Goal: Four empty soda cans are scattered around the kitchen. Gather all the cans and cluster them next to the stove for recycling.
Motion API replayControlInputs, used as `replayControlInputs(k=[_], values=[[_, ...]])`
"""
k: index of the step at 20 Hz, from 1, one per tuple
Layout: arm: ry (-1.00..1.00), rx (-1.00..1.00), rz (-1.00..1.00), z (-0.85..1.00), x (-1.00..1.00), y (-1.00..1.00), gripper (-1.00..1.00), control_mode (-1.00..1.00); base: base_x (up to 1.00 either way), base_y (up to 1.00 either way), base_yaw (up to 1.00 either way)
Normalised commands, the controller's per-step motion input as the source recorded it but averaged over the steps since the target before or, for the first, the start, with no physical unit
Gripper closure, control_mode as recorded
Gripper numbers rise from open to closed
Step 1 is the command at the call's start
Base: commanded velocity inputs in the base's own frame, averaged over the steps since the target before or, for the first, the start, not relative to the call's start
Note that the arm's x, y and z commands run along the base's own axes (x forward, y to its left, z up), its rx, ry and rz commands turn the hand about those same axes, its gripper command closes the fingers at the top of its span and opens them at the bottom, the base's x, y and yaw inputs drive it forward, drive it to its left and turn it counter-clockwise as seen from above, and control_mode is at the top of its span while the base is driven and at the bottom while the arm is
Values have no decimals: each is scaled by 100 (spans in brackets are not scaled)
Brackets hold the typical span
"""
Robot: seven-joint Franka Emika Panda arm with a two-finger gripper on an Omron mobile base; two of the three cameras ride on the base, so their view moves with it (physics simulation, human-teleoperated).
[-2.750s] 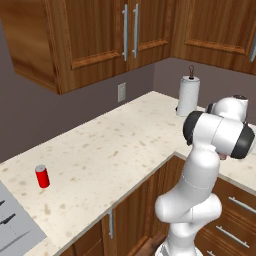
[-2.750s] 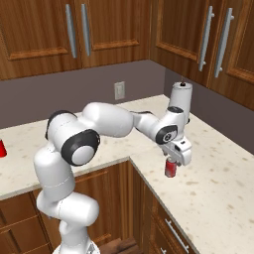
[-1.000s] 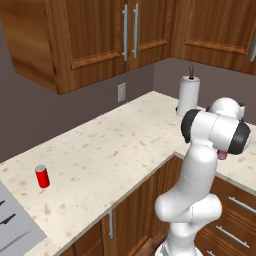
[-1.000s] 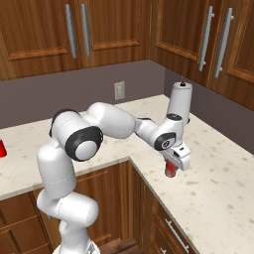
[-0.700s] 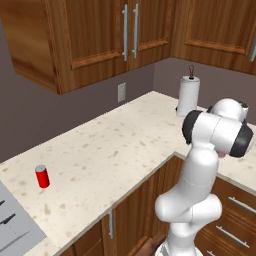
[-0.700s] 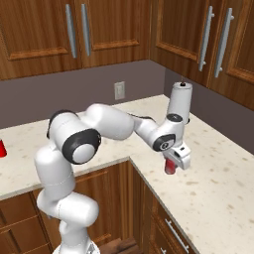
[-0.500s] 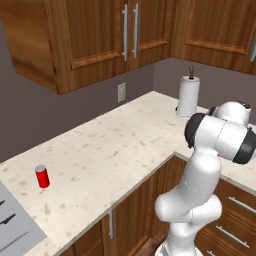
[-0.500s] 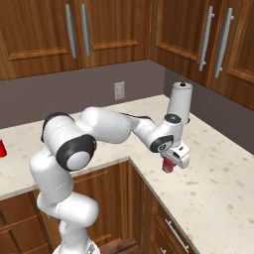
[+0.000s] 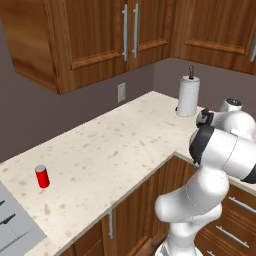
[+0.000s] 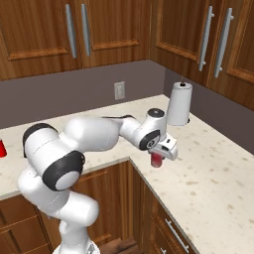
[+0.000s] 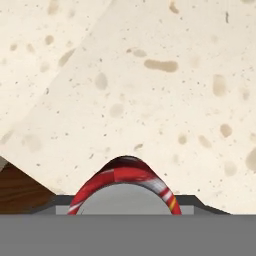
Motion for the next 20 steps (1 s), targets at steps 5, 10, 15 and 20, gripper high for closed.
replayControlInputs(k=[5, 10, 15, 20], values=[[0, -6, 23, 21, 0, 53, 100, -100, 0, 0, 0], [0, -3, 26, 15, 0, 53, 100, -100, 0, 0, 0], [0, -1, 27, 7, 2, 55, 100, -100, 0, 0, 0], [2, 0, 30, 8, 3, 56, 100, -100, 0, 0, 0]])
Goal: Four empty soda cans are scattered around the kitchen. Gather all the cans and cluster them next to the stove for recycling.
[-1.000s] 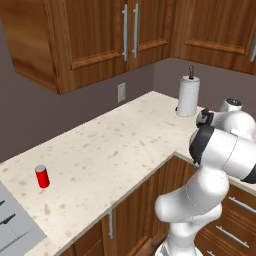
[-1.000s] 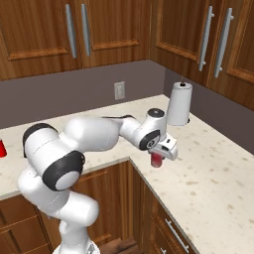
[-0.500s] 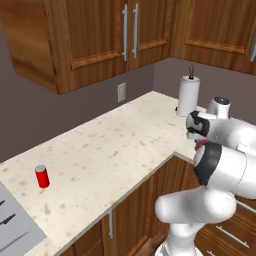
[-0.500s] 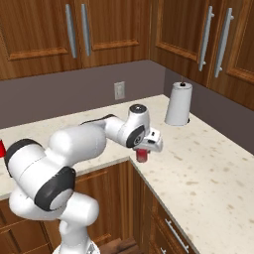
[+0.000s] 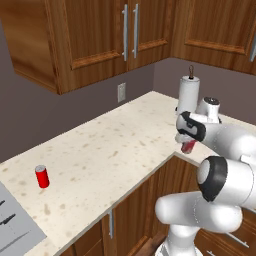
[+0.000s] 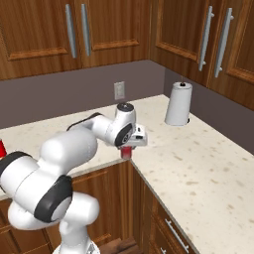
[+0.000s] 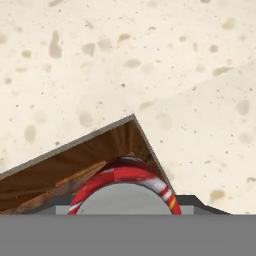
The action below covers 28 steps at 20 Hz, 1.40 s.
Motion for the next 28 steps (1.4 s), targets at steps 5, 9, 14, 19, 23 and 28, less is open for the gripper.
replayControlInputs(k=[5, 9, 14, 19, 23, 28], values=[[2, -1, 30, 6, 0, 57, 100, -100, 0, 0, 0], [1, -3, 31, 0, 0, 57, 100, -100, 0, 0, 0], [0, -4, 30, 0, 0, 59, 100, -100, 0, 0, 0], [0, -7, 21, 0, 0, 65, 100, -100, 0, 0, 0], [0, -9, 9, 0, 0, 66, 100, -100, 0, 0, 0], [-2, -6, 4, 0, 0, 51, 100, -100, 0, 0, 0]])
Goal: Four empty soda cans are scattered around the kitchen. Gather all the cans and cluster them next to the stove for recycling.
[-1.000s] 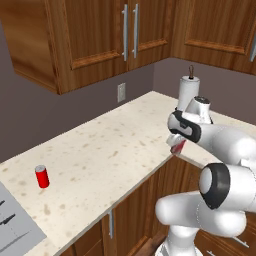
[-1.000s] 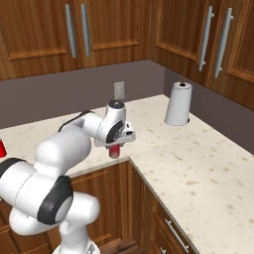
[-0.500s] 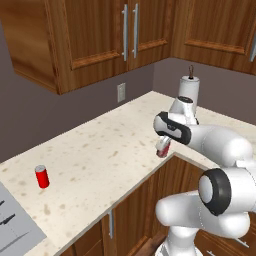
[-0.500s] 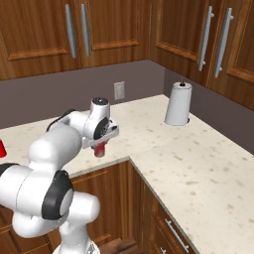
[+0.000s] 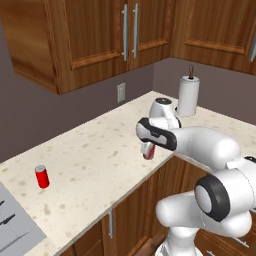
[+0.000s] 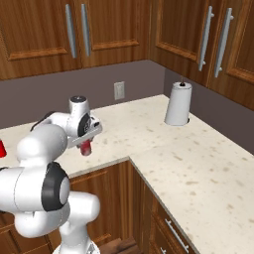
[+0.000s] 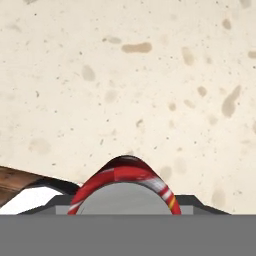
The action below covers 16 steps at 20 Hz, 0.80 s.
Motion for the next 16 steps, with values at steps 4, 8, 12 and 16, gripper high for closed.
replayControlInputs(k=[4, 8, 12, 16], values=[[0, -4, 4, 0, 0, 50, 100, -100, 0, 0, 0], [0, -4, 5, 0, -2, 50, 100, -100, 0, 0, 0], [0, -2, 5, 0, -2, 44, 100, -100, 0, 0, 0], [0, -1, 6, 1, -6, 42, 100, -100, 0, 0, 0]])
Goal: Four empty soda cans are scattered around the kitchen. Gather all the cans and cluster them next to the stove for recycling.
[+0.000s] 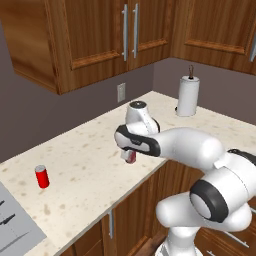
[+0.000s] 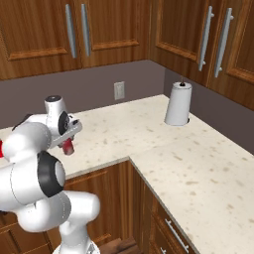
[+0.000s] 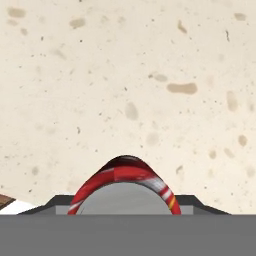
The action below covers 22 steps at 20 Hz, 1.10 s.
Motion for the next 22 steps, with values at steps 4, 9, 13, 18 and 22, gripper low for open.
replayControlInputs(k=[4, 9, 13, 18, 22], values=[[0, 0, 8, 8, -13, 35, 100, -100, 0, 0, 0], [0, 0, 9, 0, -15, 43, 100, -100, 0, 0, 0], [0, 0, 11, 0, -12, 43, 100, -100, 0, 0, 0], [0, 0, 13, -2, -4, 48, 100, -100, 0, 0, 0], [0, 0, 15, -8, -4, 53, 100, -100, 0, 0, 0]])
